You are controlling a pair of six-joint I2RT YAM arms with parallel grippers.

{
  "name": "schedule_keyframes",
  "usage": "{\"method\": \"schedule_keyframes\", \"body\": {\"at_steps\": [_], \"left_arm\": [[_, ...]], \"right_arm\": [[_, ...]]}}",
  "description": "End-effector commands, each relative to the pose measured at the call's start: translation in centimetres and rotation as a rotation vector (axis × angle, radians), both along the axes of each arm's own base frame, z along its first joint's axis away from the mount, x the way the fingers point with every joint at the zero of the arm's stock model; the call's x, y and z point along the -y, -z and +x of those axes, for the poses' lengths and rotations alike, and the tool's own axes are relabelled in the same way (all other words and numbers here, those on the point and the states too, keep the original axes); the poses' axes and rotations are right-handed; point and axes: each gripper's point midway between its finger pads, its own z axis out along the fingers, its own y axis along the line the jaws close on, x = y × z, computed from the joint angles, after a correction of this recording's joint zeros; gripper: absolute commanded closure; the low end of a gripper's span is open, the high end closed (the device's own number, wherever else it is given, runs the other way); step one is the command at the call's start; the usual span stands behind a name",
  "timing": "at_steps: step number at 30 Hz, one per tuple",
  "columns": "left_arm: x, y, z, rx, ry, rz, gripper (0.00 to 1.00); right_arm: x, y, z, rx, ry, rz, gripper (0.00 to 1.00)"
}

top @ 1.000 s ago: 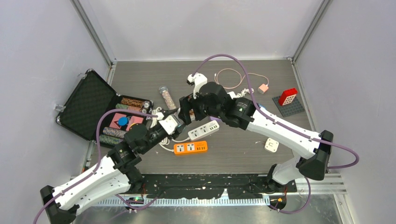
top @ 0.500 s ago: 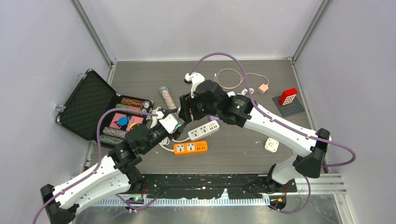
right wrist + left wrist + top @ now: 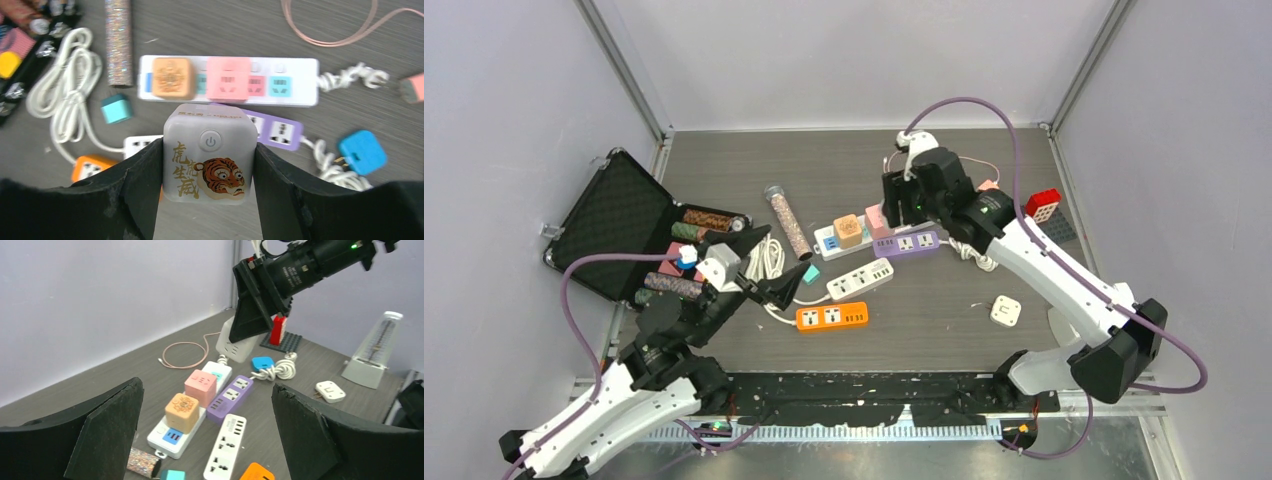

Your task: Insert the plug

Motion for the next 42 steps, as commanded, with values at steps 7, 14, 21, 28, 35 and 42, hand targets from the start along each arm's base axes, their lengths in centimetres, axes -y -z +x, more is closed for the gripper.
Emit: {"method": "schedule_keyframes", "body": {"at_steps": [7,14,21,28,35,42], "left_arm": [[0.2,-0.6,-2.8,-0.084,0.128,-0.092,0.01],[0.4,0.0,-3.3,-0.148,0.161,-0.162,0.0],[0.4,0.4,-3.3,-0.155,0.157,-0.159,0.0],[-0.4,0.2,-3.2,-0.129,0.129,-0.173,0.0],[-0.5,0.4,-3.0,-0.132,0.118,-0.172,0.01],[-0.6,0.6,-2.9,-0.14,0.11,-0.163,0.0]], "right_arm": [[6.0,3.0,6.1,0.077,0.015,-0.072,0.95],[6.6,7.6,9.7,-0.007,-0.045,-0.134,0.95],[7.0,9.0,13.1,0.043,-0.045,-0.186,0.95],[6.7,10.0,14.9,0.065,-0.071,-0.165,0.95],[6.5,11.8,15.3,0.02,-0.096,-0.171,0.95],[6.8,13.1,15.1,-0.033,-0.123,-0.183,0.95]]}}
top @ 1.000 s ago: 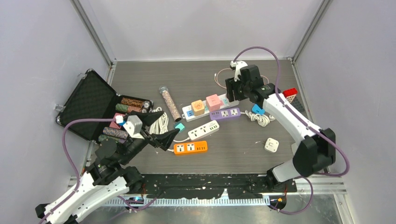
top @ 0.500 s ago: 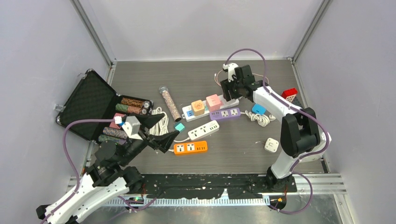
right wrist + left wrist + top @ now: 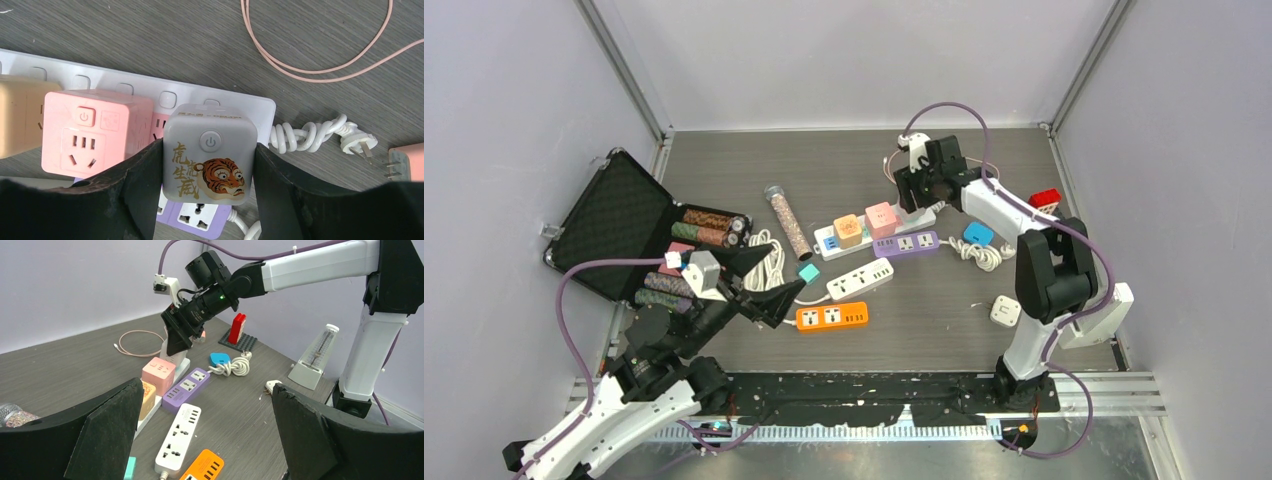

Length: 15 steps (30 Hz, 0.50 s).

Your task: Insert the plug

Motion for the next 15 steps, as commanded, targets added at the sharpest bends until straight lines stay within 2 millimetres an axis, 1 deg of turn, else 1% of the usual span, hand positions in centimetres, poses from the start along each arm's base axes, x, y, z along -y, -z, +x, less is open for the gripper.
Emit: {"method": "schedule_keyframes", "body": {"at_steps": [1,4,12,15], "left_arm": [[-0.3,-0.4,0.1,0.008,-0.016,-0.011,0.0],[-0.3,-0.3,0.2,0.004,-0.018,-0.009,0.0],[-0.3,-0.1,0.2,-0.002,-0.02,-0.006,0.01],[-0.3,0.0,0.3,-0.004,-0.022,-0.004,0.0]], "right_arm": [[-0.3,-1.9,1.5,0.041,-0.025,0.011,0.95],[0.1,-1.1,1.0,0.003,-0.029,-0.012,0.95],[0.2,-1.7,0.1,-0.043,-0.047,-0.022,0.95],[-0.1,-2.1,0.0,-0.043,-0.06,-0.009,0.95]]}}
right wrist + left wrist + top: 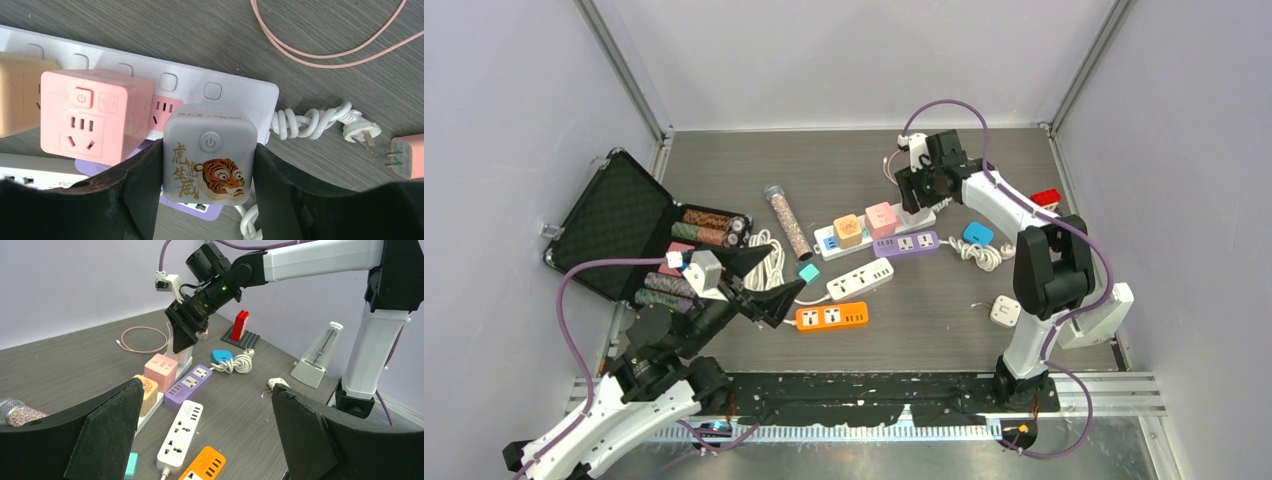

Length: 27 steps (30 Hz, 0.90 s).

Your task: Insert the plug

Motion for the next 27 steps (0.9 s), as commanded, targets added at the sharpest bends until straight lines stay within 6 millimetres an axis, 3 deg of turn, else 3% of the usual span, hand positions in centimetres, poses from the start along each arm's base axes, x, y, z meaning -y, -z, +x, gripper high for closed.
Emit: {"method": "schedule_keyframes", "body": {"at_steps": [1,12,20,27], "left_arm": [[-0.2,-0.3,0.2,0.005,-0.012,-0.014,0.0],[-0.2,0.2,0.3,-0.011,-0.02,-0.009,0.0],[-0.2,0.5,0.5,-0.02,-0.027,-0.002,0.0],[0.1,0.9,0.7,-0.034,-0.027,0.007,0.0]], "right_arm": [[-0.6,-2.1,0.6,0.03,-0.031,0.027,0.95],[-0.5,-0.1,1.8,0.062,0.026,0.04,0.95],[-0.7,1.0,0.2,-0.004,-0.025,0.036,0.95],[-0.5,0.0,-0.7,-0.035,-0.046,0.025,0.95]]}}
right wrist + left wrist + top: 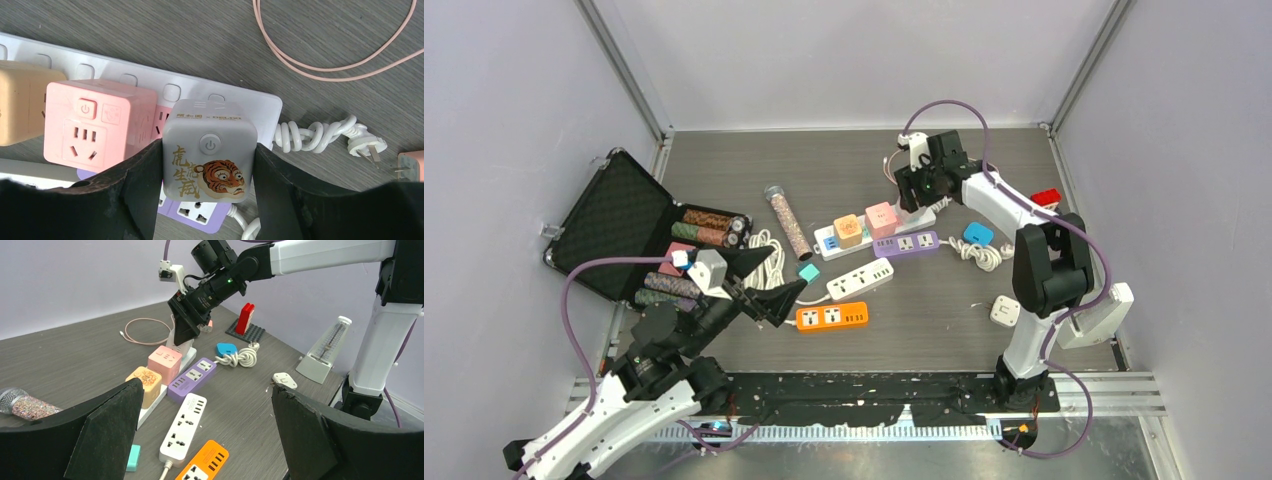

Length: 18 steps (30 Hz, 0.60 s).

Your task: Insert the plug

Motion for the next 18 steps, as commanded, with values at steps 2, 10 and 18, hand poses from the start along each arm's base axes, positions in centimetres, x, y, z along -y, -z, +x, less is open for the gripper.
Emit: {"method": "schedule_keyframes", "body": {"at_steps": [2,10,18], "left_arm": [[0.1,-0.1,0.3,-0.01,-0.011,-0.01,0.0],[-0.1,0.3,0.5,-0.019,-0.025,-0.004,0.0],[-0.2,0.4,0.7,-0.024,-0.037,-0.005,0.0]], "right_arm": [[0.4,-0.6,-1.1,-0.048,-0.022,-0.028,0.95],[0.1,0.4,-1.2,-0.07,-0.025,-0.043,0.95],[0.7,-0.5,-0.8,-0.039,-0.001,-0.097,0.95]]}}
